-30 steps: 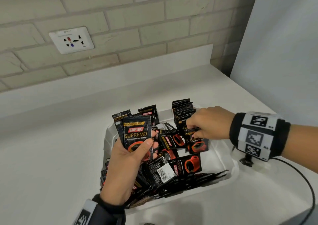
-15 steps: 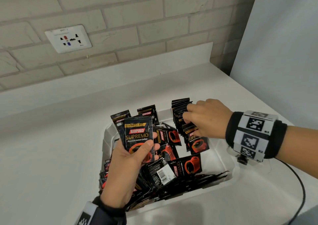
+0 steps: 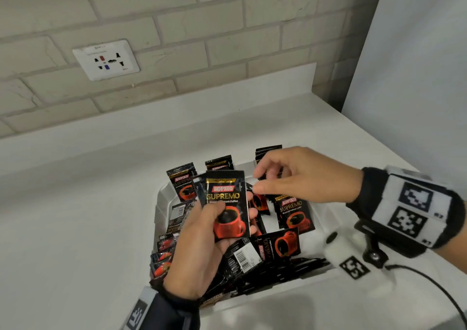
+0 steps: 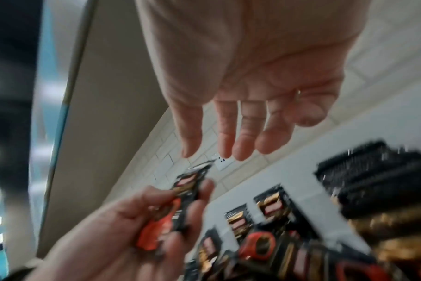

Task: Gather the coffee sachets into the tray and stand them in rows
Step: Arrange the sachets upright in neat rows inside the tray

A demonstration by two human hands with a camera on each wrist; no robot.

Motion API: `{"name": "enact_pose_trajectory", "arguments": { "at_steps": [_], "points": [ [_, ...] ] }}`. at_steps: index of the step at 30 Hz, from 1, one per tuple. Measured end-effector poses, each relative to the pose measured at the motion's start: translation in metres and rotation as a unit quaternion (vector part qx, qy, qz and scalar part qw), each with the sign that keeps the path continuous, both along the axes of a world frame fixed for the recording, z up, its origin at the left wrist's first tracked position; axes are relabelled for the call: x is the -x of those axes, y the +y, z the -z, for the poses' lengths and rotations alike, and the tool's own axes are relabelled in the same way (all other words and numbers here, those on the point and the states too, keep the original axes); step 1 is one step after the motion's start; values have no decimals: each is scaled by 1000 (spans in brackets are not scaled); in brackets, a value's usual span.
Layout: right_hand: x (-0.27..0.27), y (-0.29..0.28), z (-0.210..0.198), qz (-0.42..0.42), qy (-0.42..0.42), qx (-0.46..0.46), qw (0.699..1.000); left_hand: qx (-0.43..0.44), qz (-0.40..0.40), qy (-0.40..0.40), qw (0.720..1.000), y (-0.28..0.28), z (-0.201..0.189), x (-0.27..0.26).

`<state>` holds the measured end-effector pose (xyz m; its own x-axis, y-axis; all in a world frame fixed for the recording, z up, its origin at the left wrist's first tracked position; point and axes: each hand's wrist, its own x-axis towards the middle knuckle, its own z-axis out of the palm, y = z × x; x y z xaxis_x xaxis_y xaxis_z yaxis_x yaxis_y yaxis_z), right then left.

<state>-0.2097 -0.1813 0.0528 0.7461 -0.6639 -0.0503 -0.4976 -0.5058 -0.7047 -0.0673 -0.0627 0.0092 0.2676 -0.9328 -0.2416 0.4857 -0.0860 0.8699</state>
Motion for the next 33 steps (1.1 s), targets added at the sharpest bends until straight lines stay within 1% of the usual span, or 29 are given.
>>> {"name": "enact_pose_trajectory", "arguments": {
  "at_steps": [1,4,6,8,11,14,19,21,22,23,25,27,29,33],
  "points": [
    [-2,3,2,-1,-15,-37,999,4,13,-25,1000,-1,0,2],
    [-3,5,14,15,-52,-98,994,12,51,-102,993,-2,1,9],
    [-1,4,17,32,-89,-130,987,18,59,-138,989,-2,2,11],
    [1,4,16,41,-107,-142,983,24,54,-165,985,-1,3,13],
    [6,0,13,56,-116,-139,982,27,45,-179,982,-1,3,12],
    [12,-5,8,80,-137,-140,977,33,48,-167,984,-1,1,11],
    [12,-3,6,53,-135,-170,975,44,64,-159,984,-2,3,13],
    [12,-3,8,57,-140,-173,973,38,56,-135,989,-2,4,15],
    [13,-5,7,63,-143,-173,972,28,45,-97,994,-1,3,14],
    [14,-6,6,71,-145,-173,971,16,30,-42,999,-1,2,12],
    [18,-9,4,84,-153,-180,968,9,7,58,998,0,0,7],
    [23,-11,3,88,-161,-191,964,11,-6,107,994,0,-1,4],
    [27,-12,3,90,-167,-199,961,7,-11,124,992,0,-1,2],
    [35,-11,2,92,-170,-213,958,-1,-20,115,993,1,-2,-1]
  ]
}}
